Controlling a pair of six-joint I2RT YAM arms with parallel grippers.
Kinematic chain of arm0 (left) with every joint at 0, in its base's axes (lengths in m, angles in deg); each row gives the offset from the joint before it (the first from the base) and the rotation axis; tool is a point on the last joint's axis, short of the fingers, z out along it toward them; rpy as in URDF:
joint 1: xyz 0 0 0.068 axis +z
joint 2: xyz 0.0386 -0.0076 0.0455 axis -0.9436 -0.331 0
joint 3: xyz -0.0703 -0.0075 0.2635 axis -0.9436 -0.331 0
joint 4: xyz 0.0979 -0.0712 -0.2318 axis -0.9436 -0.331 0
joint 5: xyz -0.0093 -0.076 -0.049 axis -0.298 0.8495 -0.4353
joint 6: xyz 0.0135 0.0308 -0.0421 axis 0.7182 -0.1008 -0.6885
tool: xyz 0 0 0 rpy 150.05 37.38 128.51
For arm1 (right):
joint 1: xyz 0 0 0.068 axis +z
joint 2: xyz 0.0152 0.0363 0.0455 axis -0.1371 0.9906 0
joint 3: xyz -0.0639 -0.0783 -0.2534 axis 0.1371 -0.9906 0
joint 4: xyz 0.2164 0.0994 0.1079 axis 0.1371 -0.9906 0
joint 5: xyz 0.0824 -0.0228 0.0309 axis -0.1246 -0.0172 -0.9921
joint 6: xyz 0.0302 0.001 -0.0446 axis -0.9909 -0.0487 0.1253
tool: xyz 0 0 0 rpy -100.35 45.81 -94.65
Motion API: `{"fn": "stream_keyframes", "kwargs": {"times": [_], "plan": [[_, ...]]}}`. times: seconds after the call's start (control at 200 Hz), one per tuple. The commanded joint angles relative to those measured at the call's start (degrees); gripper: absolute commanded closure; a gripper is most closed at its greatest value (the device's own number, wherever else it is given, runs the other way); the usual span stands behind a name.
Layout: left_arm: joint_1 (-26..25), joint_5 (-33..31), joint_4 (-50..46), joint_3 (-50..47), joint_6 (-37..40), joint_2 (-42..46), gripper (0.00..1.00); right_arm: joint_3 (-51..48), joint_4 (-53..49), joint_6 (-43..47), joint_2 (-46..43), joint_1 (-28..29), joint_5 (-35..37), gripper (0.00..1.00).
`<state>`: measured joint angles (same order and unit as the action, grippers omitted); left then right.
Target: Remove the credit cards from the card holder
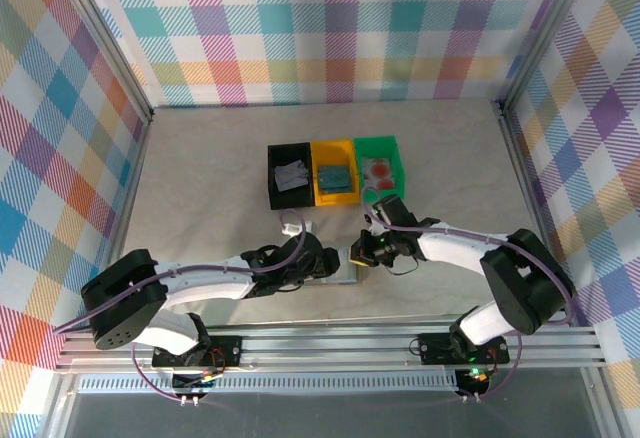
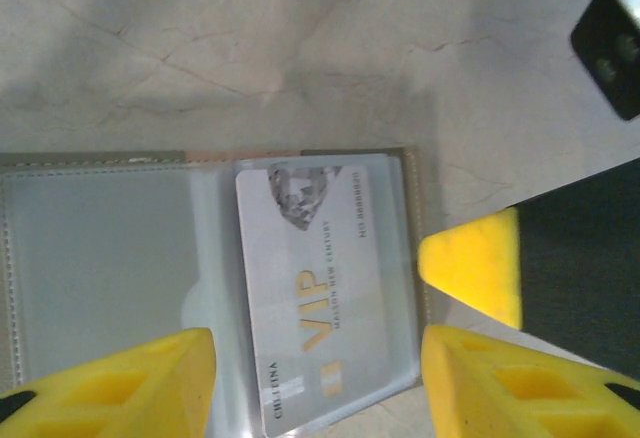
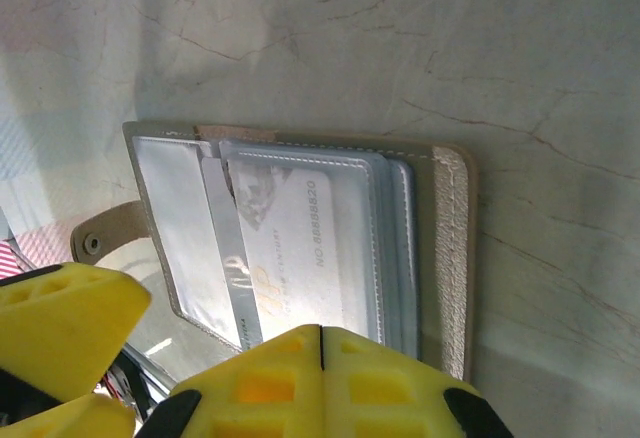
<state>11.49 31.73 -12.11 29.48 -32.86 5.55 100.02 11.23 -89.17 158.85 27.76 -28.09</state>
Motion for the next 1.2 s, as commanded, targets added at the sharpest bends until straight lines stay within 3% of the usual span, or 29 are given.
{"fn": "stream_keyframes", "kwargs": {"times": [0.0, 0.575, 1.195], "plan": [[0.2, 0.9, 0.1, 0.5, 1.1, -1.6, 0.45, 1.7, 2.1, -0.8, 0.3, 0.3, -1.1, 1.0], [1.1, 3.2, 2.6, 2.4, 1.8, -6.7, 0.59, 2.1, 5.1, -0.8, 3.1, 0.6, -2.5, 1.0], [2.0, 3.8, 2.5, 2.8, 2.9, -9.1, 0.64, 0.1, 7.6, -1.5, 7.2, 0.9, -2.1, 1.0]]}}
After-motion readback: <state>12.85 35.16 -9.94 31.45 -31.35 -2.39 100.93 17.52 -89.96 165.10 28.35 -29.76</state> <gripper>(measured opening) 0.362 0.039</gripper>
